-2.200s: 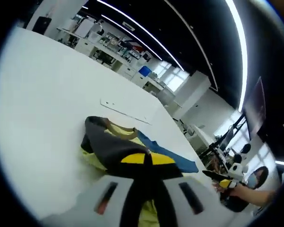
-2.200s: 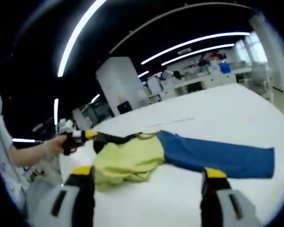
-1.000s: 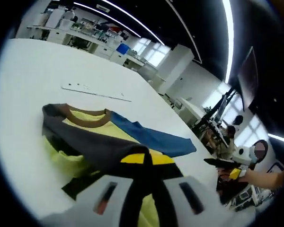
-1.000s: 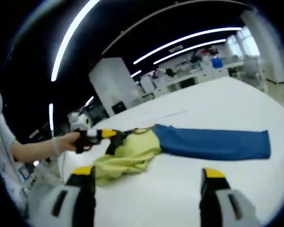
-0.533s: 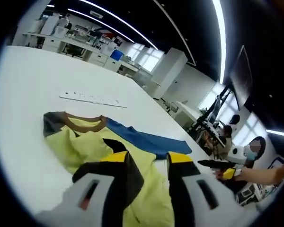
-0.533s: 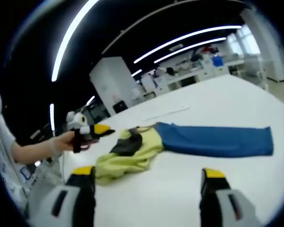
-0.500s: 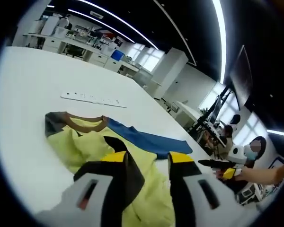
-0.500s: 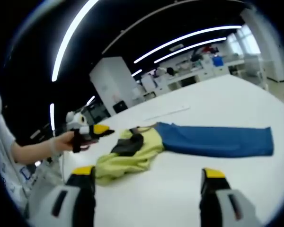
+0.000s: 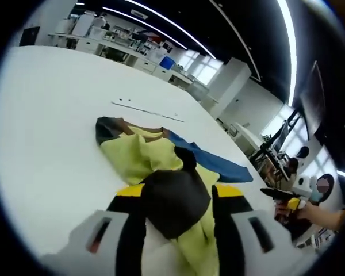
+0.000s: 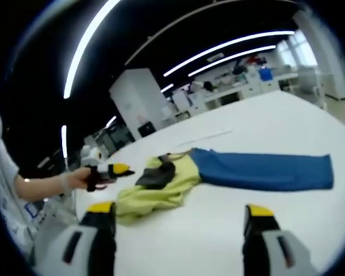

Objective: Fold the garment on the visible template until the final outline fits inside the template.

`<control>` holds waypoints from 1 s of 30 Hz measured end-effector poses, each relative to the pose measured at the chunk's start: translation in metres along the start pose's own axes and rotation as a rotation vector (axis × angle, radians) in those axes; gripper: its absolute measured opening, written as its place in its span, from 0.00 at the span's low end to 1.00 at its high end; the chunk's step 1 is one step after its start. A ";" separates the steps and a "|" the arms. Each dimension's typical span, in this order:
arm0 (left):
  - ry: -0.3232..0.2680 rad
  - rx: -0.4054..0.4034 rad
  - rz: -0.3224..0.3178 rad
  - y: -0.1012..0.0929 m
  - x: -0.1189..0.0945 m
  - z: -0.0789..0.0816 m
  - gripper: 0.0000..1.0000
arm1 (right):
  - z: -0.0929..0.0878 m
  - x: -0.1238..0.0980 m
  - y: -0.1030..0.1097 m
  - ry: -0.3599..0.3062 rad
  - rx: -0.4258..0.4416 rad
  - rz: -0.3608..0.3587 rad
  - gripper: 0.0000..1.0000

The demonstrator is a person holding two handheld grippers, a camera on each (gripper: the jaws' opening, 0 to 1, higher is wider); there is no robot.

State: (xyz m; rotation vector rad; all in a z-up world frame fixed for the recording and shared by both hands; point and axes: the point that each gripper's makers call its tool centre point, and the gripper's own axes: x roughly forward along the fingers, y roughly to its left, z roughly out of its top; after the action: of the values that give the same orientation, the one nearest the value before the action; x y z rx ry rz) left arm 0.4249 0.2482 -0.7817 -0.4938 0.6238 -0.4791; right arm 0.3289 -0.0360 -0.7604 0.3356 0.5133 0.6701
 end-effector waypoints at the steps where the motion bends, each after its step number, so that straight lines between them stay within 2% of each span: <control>1: 0.006 -0.005 0.003 0.000 0.000 -0.002 0.46 | 0.000 0.000 0.000 0.000 0.002 0.000 0.92; 9: 0.037 -0.078 0.025 0.007 0.004 -0.023 0.51 | -0.003 -0.002 0.000 0.004 0.007 -0.008 0.91; 13: 0.068 -0.150 0.028 0.012 0.007 -0.033 0.54 | -0.004 -0.003 0.001 0.000 0.012 -0.009 0.91; 16: 0.088 -0.175 0.028 0.019 0.008 -0.040 0.49 | -0.005 -0.003 0.001 0.002 0.010 -0.011 0.91; 20: 0.074 -0.239 0.020 0.016 0.006 -0.044 0.33 | -0.005 -0.004 0.003 0.000 0.017 -0.015 0.91; 26: 0.083 -0.294 0.022 0.012 0.004 -0.056 0.27 | -0.006 -0.004 0.002 0.000 0.019 -0.014 0.91; 30: 0.069 -0.323 0.028 0.012 0.003 -0.059 0.21 | -0.009 -0.004 0.003 0.004 0.024 -0.015 0.91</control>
State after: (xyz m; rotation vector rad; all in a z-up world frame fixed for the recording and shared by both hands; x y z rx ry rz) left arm 0.3921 0.2386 -0.8312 -0.7754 0.7788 -0.3711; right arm 0.3200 -0.0354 -0.7653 0.3528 0.5278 0.6506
